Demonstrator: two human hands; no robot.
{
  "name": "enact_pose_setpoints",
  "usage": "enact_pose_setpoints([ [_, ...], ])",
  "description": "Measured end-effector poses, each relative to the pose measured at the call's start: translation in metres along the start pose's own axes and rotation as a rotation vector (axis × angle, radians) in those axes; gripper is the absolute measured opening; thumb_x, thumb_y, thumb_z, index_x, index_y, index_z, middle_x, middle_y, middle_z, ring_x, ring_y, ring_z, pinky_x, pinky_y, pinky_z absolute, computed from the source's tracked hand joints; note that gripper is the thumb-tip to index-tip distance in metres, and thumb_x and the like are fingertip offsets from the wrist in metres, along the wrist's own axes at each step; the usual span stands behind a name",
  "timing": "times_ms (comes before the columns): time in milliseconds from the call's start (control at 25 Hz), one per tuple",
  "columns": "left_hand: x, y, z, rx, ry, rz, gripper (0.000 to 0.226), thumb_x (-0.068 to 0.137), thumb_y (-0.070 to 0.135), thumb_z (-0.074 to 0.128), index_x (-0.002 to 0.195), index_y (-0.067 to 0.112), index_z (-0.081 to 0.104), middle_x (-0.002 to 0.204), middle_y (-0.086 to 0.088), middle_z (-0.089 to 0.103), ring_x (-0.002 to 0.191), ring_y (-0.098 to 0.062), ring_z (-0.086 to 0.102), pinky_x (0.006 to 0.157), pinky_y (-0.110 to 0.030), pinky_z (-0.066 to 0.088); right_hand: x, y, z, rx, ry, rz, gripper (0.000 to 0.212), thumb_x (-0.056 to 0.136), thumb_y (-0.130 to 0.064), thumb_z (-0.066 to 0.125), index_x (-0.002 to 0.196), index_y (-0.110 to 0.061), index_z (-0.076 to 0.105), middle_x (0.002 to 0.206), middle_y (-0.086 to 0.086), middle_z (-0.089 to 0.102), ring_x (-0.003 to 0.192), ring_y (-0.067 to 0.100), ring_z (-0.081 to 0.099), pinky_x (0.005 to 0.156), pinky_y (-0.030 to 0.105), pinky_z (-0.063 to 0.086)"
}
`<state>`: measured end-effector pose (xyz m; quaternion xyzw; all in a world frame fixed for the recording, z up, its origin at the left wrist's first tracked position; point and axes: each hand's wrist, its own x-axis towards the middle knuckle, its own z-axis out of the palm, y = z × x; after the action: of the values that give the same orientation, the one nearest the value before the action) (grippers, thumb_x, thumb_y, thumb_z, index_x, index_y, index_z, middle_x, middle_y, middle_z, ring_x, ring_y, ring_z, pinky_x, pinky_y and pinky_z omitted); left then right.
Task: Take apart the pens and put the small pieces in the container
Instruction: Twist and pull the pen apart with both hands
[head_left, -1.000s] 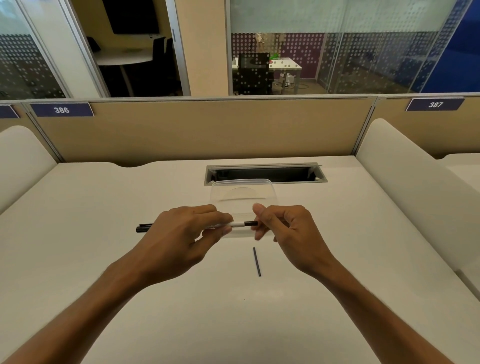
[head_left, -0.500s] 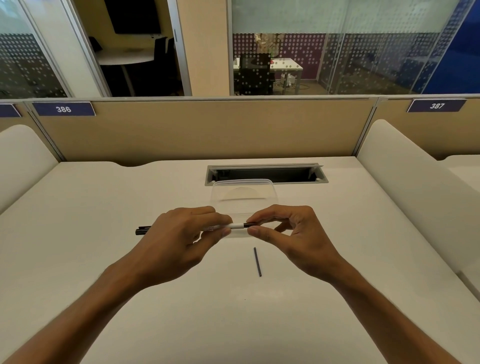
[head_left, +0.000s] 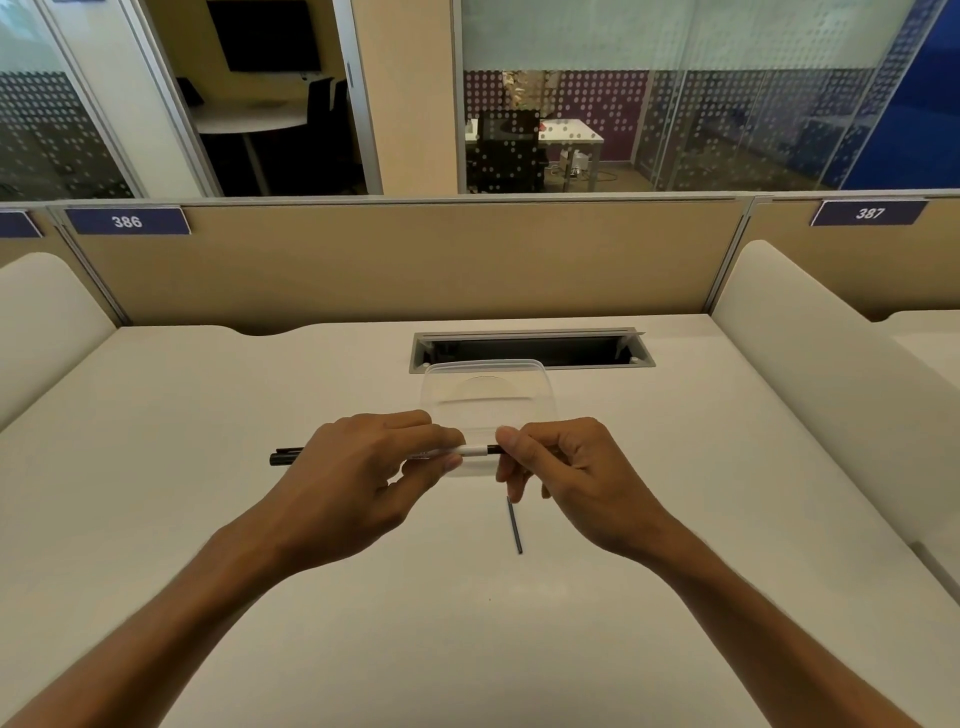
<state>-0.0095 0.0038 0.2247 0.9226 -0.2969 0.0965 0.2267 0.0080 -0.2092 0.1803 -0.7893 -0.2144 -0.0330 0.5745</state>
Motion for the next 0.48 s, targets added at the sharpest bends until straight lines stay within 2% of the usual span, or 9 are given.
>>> enact_pose_setpoints([
  [200,0.0005,-0.0010,-0.0013,-0.001,0.003,-0.007,0.031,0.090,0.035,0.052,0.111,0.022,0.071,0.072,0.036,0.040,0.057,-0.001,0.048,0.056,-0.009,0.027,0.0005,-0.0045,-0.0041,0.012,-0.040,-0.007,0.024,0.088,-0.039,0.057,0.086,-0.022,0.073,0.074,-0.010,0.072,0.077,0.004,0.068,0.064,0.008,0.047],
  [360,0.0009,-0.0012,-0.0026,-0.010,0.006,-0.001,0.030,0.090,0.034,0.052,0.110,0.021,0.071,0.074,0.031,0.046,0.059,-0.001,0.049,0.056,-0.014,0.031,0.0007,-0.0076,-0.0076,-0.023,-0.019,-0.031,0.007,0.083,-0.035,0.066,0.089,-0.035,0.070,0.080,-0.030,0.070,0.089,-0.004,0.066,0.067,0.007,0.048],
  [480,0.0012,-0.0007,-0.0019,-0.002,0.008,0.004,0.028,0.090,0.032,0.055,0.109,0.021,0.071,0.074,0.029,0.047,0.058,0.002,0.048,0.056,-0.011,0.029,0.0010,-0.0045,-0.0067,-0.040,-0.002,-0.034,0.007,0.082,-0.035,0.069,0.088,-0.039,0.068,0.083,-0.034,0.068,0.088,-0.005,0.066,0.068,0.006,0.049],
])
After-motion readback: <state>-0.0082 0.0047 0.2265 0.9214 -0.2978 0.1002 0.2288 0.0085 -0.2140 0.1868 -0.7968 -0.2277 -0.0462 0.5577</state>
